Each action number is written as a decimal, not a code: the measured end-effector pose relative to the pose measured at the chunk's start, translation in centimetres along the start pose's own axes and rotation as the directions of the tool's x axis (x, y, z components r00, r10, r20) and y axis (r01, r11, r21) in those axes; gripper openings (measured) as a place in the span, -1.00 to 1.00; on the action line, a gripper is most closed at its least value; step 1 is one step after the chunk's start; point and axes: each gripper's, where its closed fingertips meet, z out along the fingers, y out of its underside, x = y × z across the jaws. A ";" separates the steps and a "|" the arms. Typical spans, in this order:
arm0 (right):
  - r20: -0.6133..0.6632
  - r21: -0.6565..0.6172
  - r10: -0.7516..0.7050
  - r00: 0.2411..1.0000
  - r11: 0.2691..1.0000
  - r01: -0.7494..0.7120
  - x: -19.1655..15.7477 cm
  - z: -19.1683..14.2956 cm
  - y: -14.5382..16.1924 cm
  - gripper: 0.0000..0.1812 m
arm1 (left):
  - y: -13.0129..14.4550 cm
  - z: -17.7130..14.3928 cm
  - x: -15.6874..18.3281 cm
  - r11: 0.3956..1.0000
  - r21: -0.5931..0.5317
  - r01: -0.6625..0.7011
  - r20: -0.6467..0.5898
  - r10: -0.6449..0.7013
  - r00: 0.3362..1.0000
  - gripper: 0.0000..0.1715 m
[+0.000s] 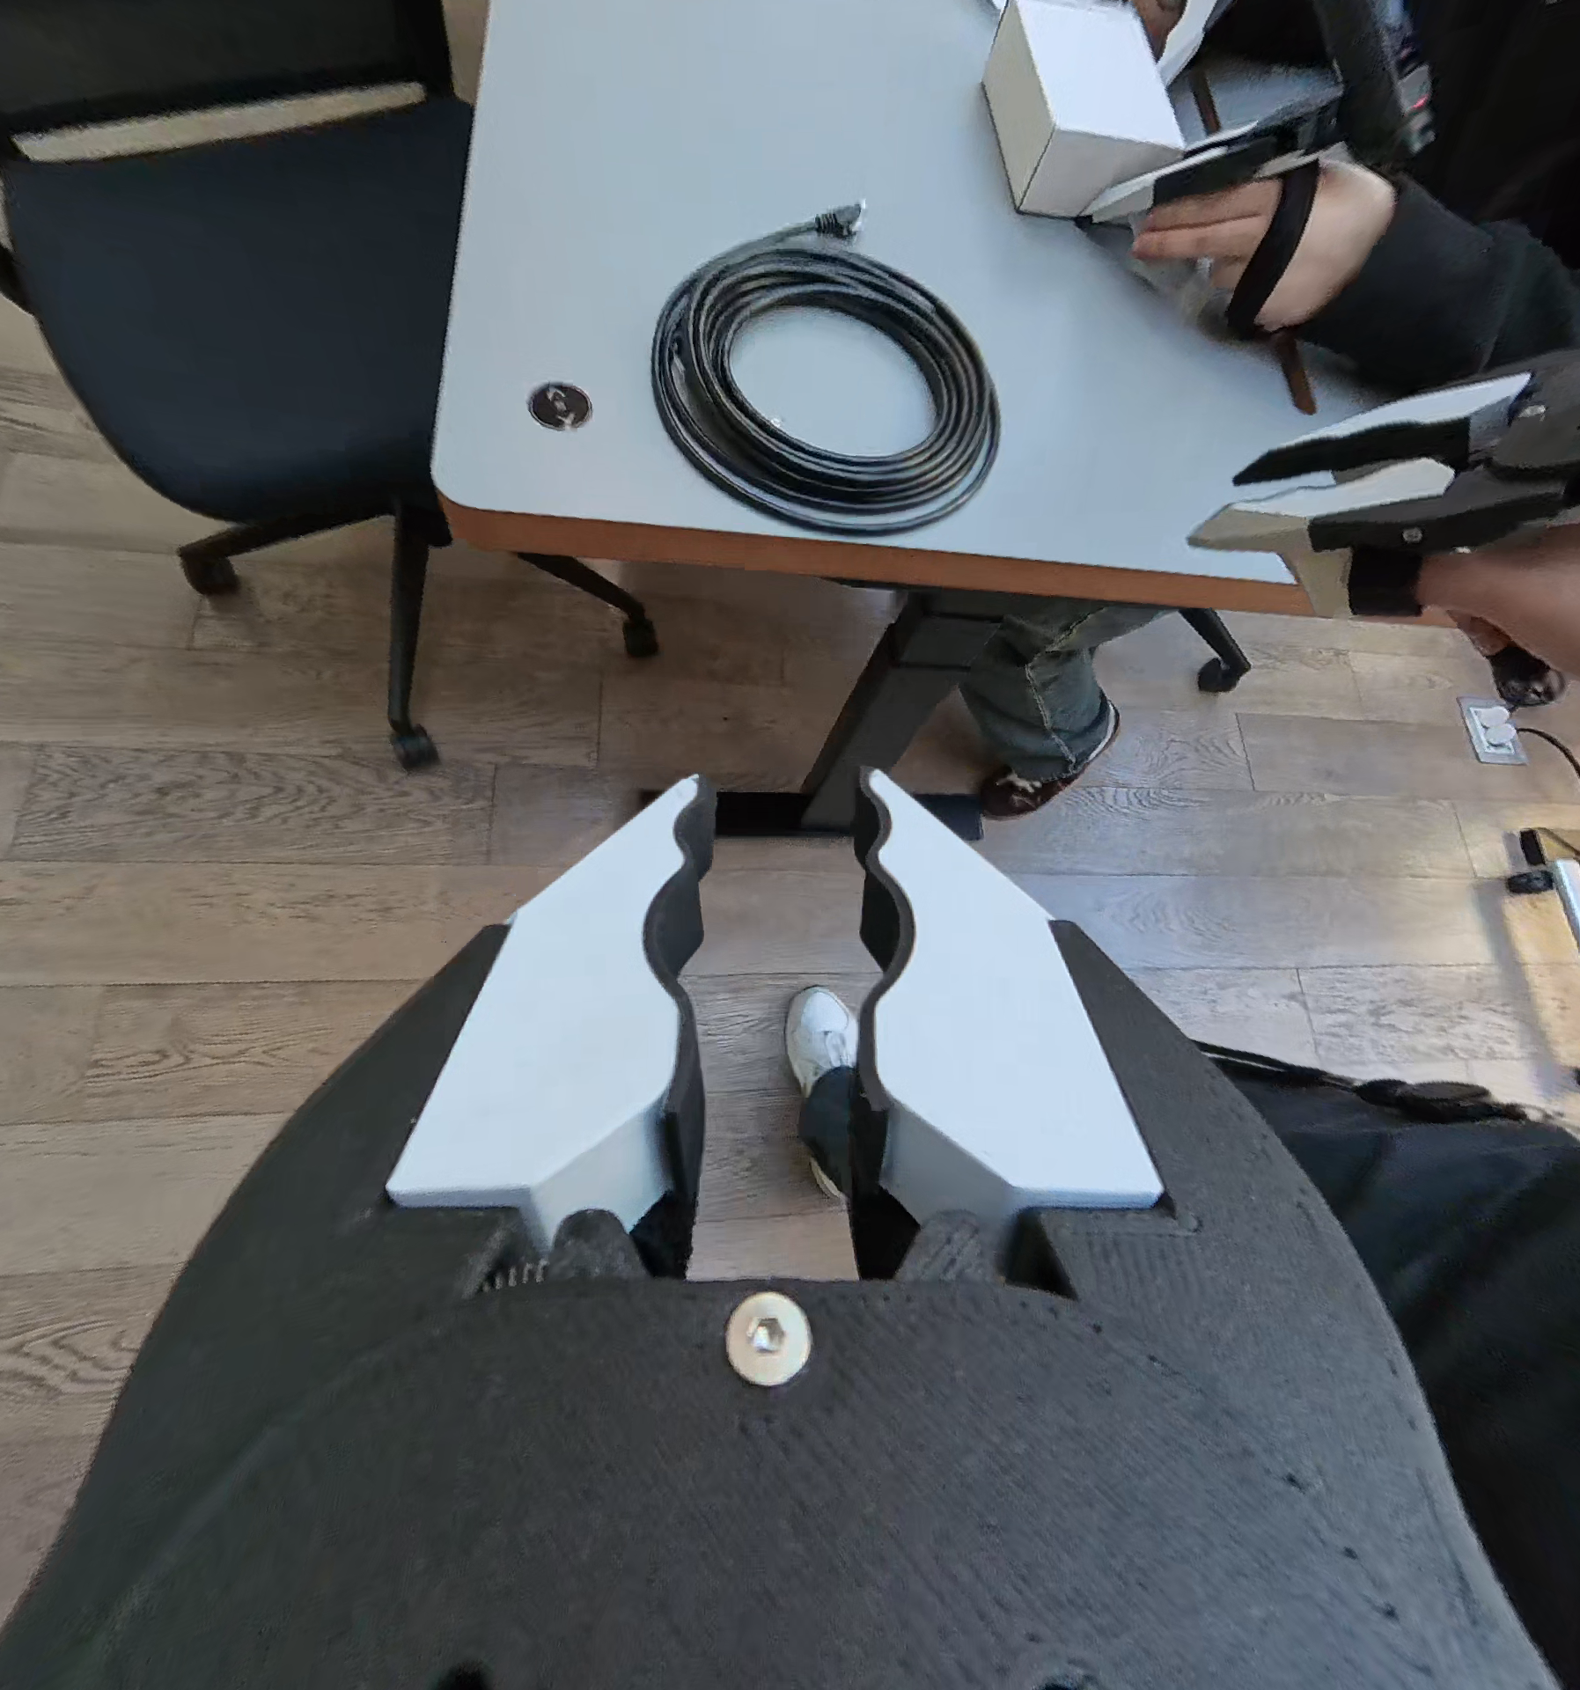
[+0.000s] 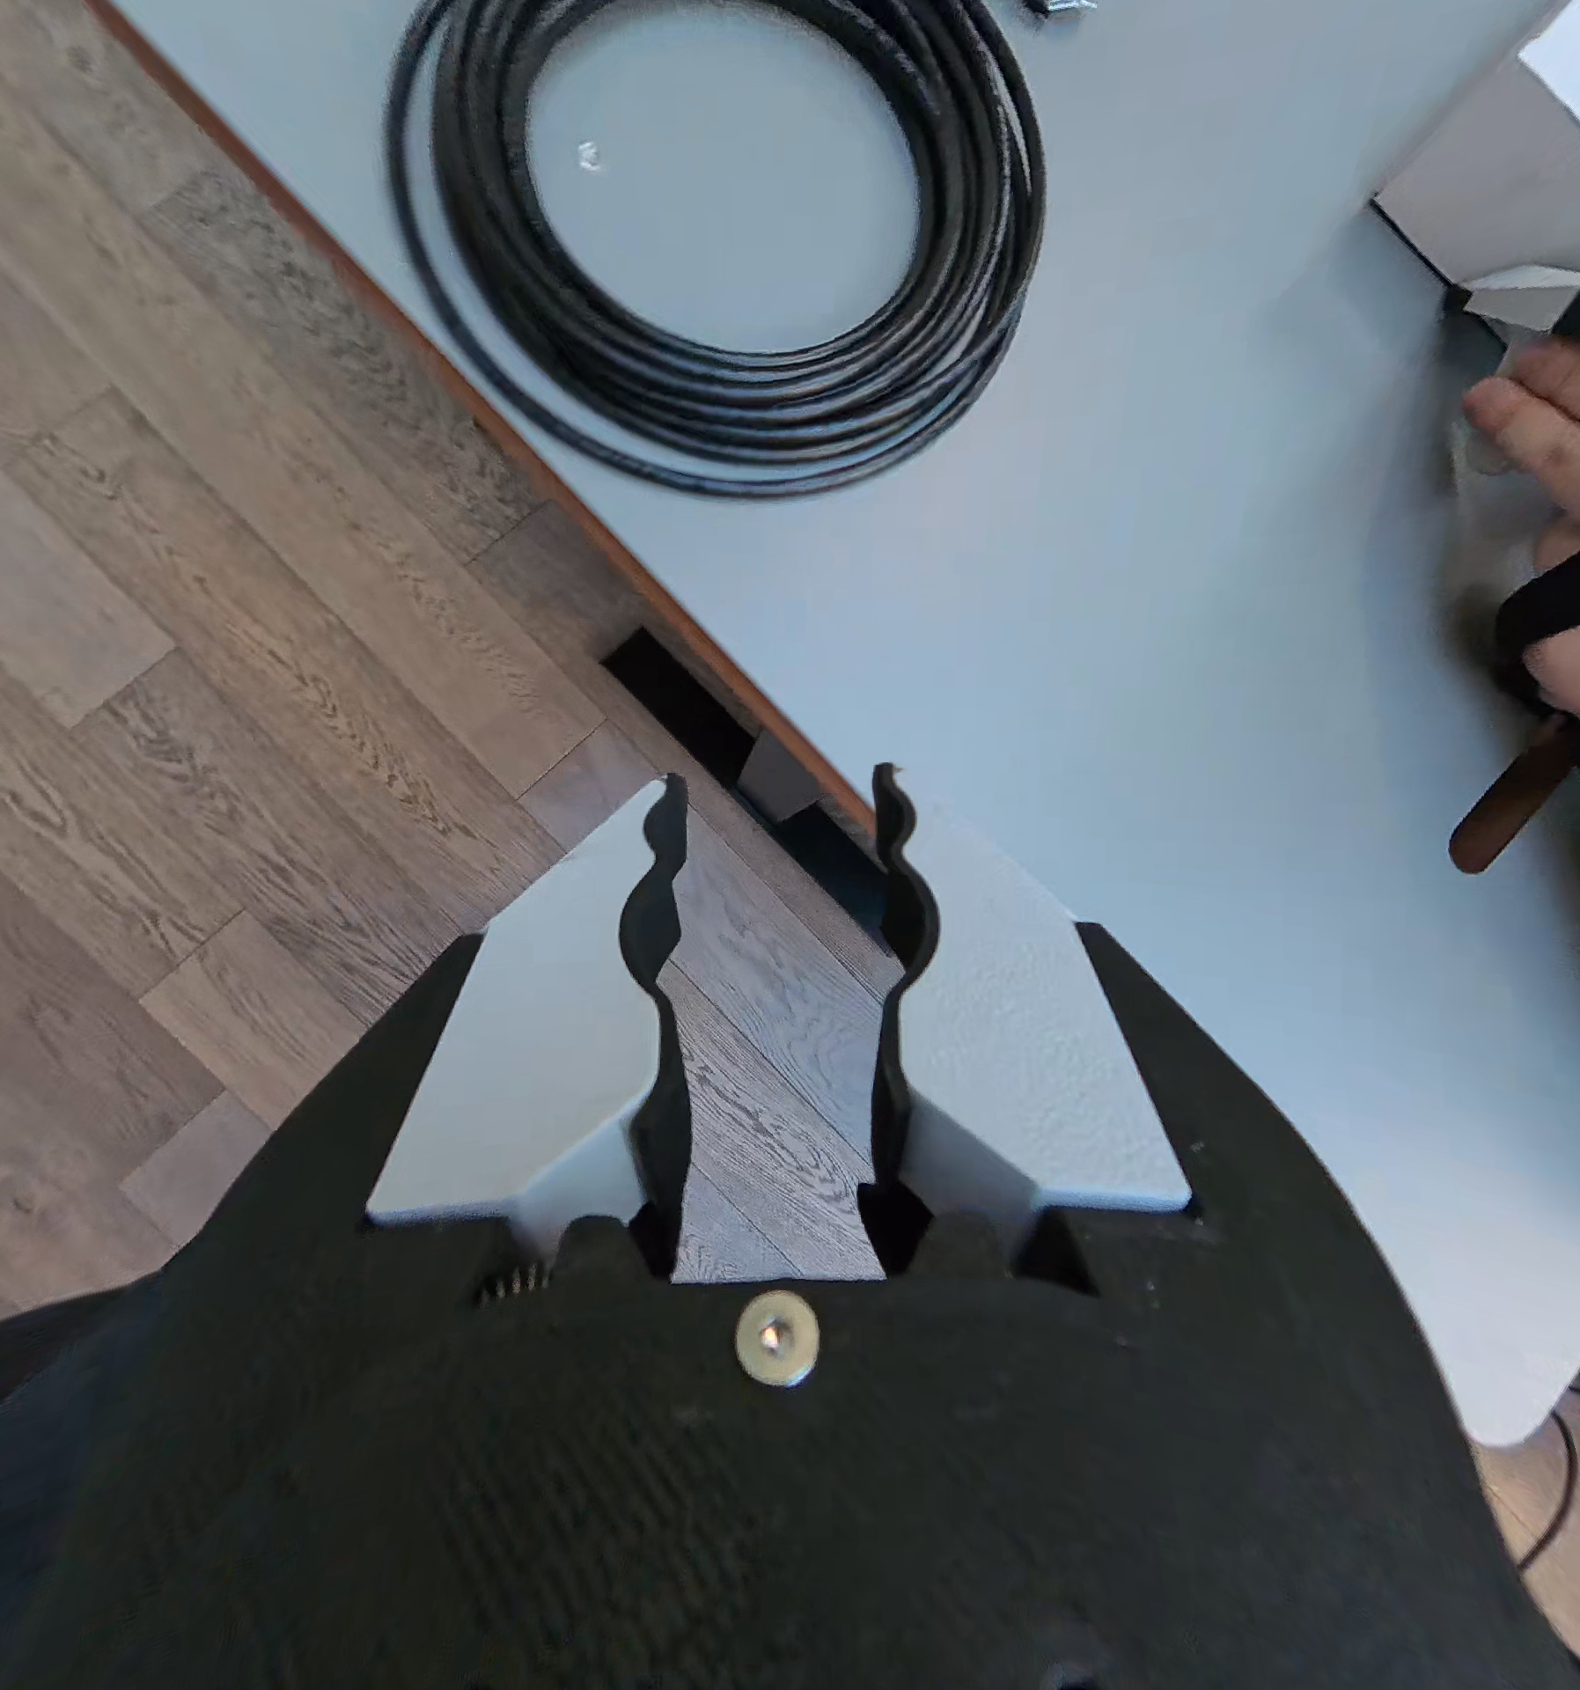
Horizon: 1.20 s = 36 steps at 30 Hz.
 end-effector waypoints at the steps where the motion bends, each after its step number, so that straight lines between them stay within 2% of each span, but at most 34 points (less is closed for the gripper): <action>1: -0.011 -0.022 0.009 1.000 1.000 -0.009 0.6 1.4 -0.7 -0.56 | -0.4 1.7 -0.4 1.000 -0.031 0.004 -0.025 -0.005 1.000 -0.69; 5: -0.021 -0.049 0.037 0.999 0.998 -0.038 2.5 6.5 -4.4 -0.56 | -4.2 7.0 -4.0 0.994 -0.058 -0.090 -0.039 0.087 0.995 -0.78; 8: 0.109 -0.032 0.069 0.992 0.997 -0.066 0.7 8.9 -7.3 -0.61 | -5.7 10.5 -6.0 0.989 -0.122 -0.082 -0.122 0.067 0.990 -0.88; 10: 0.067 -0.010 0.067 0.996 0.998 -0.066 1.1 10.2 -8.7 -0.67 | -6.6 12.4 -7.3 0.986 -0.143 -0.088 -0.179 0.062 0.982 -0.98; 12: 0.036 -0.007 0.088 0.995 0.996 -0.088 1.3 11.3 -9.6 -0.68 | -7.1 14.5 -8.9 0.977 -0.168 -0.131 -0.231 0.090 0.969 -1.00; 14: 0.082 0.044 0.117 0.990 0.992 -0.121 0.0 11.8 -11.4 -0.75 | -7.2 16.6 -10.3 0.960 -0.206 -0.192 -0.308 0.123 0.943 -1.00; 16: 0.204 0.068 0.106 0.973 0.990 -0.122 -2.9 12.5 -12.8 -0.86 | -7.4 18.3 -11.3 0.940 -0.230 -0.251 -0.399 0.144 0.905 -1.00; 18: 0.205 0.010 0.090 0.975 0.995 -0.094 -4.1 14.1 -12.8 -0.87 | -7.6 19.7 -12.5 0.912 -0.242 -0.330 -0.469 0.187 0.863 -1.00; 20: 0.203 -0.015 0.056 0.978 0.998 -0.054 -4.9 15.6 -13.0 -0.85 | -8.3 21.3 -13.9 0.881 -0.237 -0.410 -0.490 0.256 0.833 -0.96; 22: 0.229 -0.058 0.058 0.972 0.997 -0.046 -5.6 16.8 -12.7 -0.80 | -9.6 22.8 -14.6 0.868 -0.237 -0.437 -0.501 0.276 0.820 -0.82; 24: 0.213 -0.088 0.061 0.975 0.995 -0.043 -5.5 17.4 -12.5 -0.78 | -11.1 24.1 -14.5 0.873 -0.223 -0.434 -0.520 0.270 0.810 -0.79; 27: 0.126 -0.071 0.075 0.989 0.995 -0.067 -3.6 17.4 -12.6 -0.76 | -12.7 27.1 -14.0 0.868 -0.225 -0.442 -0.532 0.271 0.802 -0.79; 29: -0.021 -0.045 0.097 0.995 0.994 -0.098 -0.6 16.5 -12.4 -0.71 | -13.5 29.7 -13.4 0.861 -0.251 -0.443 -0.523 0.264 0.810 -0.80; 32: -0.207 -0.076 0.193 0.959 0.974 -0.212 3.8 15.5 -10.4 -0.51 | -15.0 33.5 -11.4 0.859 -0.273 -0.433 -0.533 0.239 0.811 -0.80; 36: -0.199 -0.166 0.309 0.930 0.925 -0.343 4.9 16.1 -7.7 -0.46 | -15.5 38.4 -8.6 0.816 -0.298 -0.496 -0.554 0.275 0.786 -0.70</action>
